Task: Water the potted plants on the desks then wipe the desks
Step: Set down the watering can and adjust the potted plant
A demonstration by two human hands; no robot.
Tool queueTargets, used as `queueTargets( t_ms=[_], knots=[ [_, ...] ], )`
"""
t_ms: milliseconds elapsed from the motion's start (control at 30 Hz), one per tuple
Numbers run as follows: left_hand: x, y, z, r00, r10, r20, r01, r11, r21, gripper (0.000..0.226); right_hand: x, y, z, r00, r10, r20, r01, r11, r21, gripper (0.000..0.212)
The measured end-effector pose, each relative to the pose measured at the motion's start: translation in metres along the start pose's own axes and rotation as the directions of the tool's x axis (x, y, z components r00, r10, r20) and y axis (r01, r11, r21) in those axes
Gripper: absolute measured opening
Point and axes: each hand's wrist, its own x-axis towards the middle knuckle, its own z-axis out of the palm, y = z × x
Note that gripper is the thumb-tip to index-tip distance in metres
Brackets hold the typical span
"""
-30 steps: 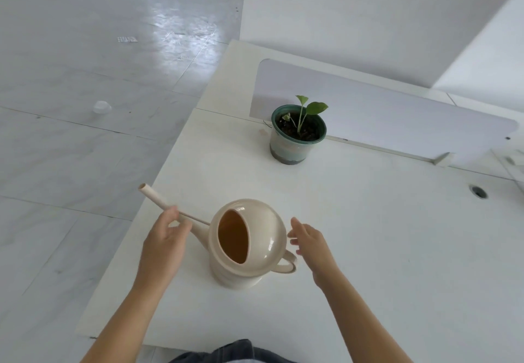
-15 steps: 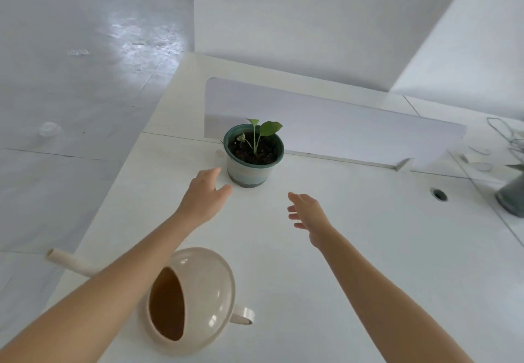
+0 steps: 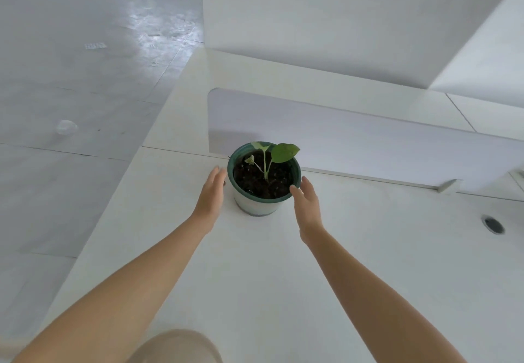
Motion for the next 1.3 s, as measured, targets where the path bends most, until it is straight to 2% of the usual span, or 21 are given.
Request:
queueTargets(
  t_ms=[100, 200, 333, 433, 533, 667, 800, 867, 1033, 1200, 1300],
  knots=[
    [0.017, -0.001, 0.003, 1.0, -0.008, 0.021, 0.009, 0.999, -0.048, 0.085, 0.008, 0.01, 0.007, 0.998, -0.066, -0.009, 0.066, 0.997, 0.036, 0.044],
    [0.032, -0.007, 0.008, 0.999, 0.028, 0.043, -0.025, 0.997, -0.071, 0.09, 0.013, 0.019, 0.009, 0.996, -0.083, -0.032, 0.085, 0.993, 0.08, 0.043],
    [0.034, -0.012, 0.017, 0.994, 0.094, 0.063, -0.088, 0.992, -0.09, 0.076, 0.017, 0.021, 0.01, 0.995, -0.095, -0.026, 0.097, 0.991, 0.096, 0.041],
    [0.029, -0.013, 0.018, 0.993, 0.084, 0.086, -0.076, 0.993, -0.091, 0.076, 0.022, 0.019, 0.011, 0.996, -0.084, -0.015, 0.085, 0.993, 0.079, 0.043],
    [0.018, -0.014, 0.023, 0.993, 0.075, 0.089, -0.066, 0.993, -0.099, 0.076, 0.032, 0.014, 0.01, 1.0, -0.012, -0.008, 0.012, 0.996, 0.084, 0.05],
    [0.002, -0.025, 0.024, 0.995, 0.09, 0.036, -0.085, 0.99, -0.111, 0.061, 0.048, 0.005, -0.001, 0.998, 0.02, 0.056, -0.023, 0.998, 0.053, 0.057],
    [0.012, -0.022, 0.014, 0.996, 0.08, -0.04, -0.084, 0.989, -0.121, 0.064, 0.038, 0.012, -0.006, 1.0, -0.015, -0.003, 0.015, 0.997, 0.076, 0.069],
    [0.023, -0.014, 0.013, 0.995, 0.091, -0.034, -0.094, 0.988, -0.118, 0.06, 0.026, 0.019, -0.003, 0.999, -0.041, -0.021, 0.043, 0.992, 0.12, 0.065],
    [0.035, -0.015, 0.022, 0.998, 0.055, 0.039, -0.052, 0.996, -0.066, 0.086, 0.019, 0.014, 0.014, 1.0, -0.007, 0.013, 0.004, 0.973, 0.23, 0.053],
    [0.009, -0.009, 0.034, 0.997, 0.071, -0.013, -0.071, 0.995, -0.068, 0.059, 0.031, -0.002, 0.015, 0.999, 0.038, 0.019, -0.041, 0.986, 0.162, 0.055],
    [-0.003, -0.002, 0.026, 0.993, 0.073, -0.09, -0.071, 0.997, 0.027, 0.058, 0.026, -0.009, 0.008, 0.999, 0.036, -0.019, -0.034, 0.994, 0.108, 0.055]
  ],
)
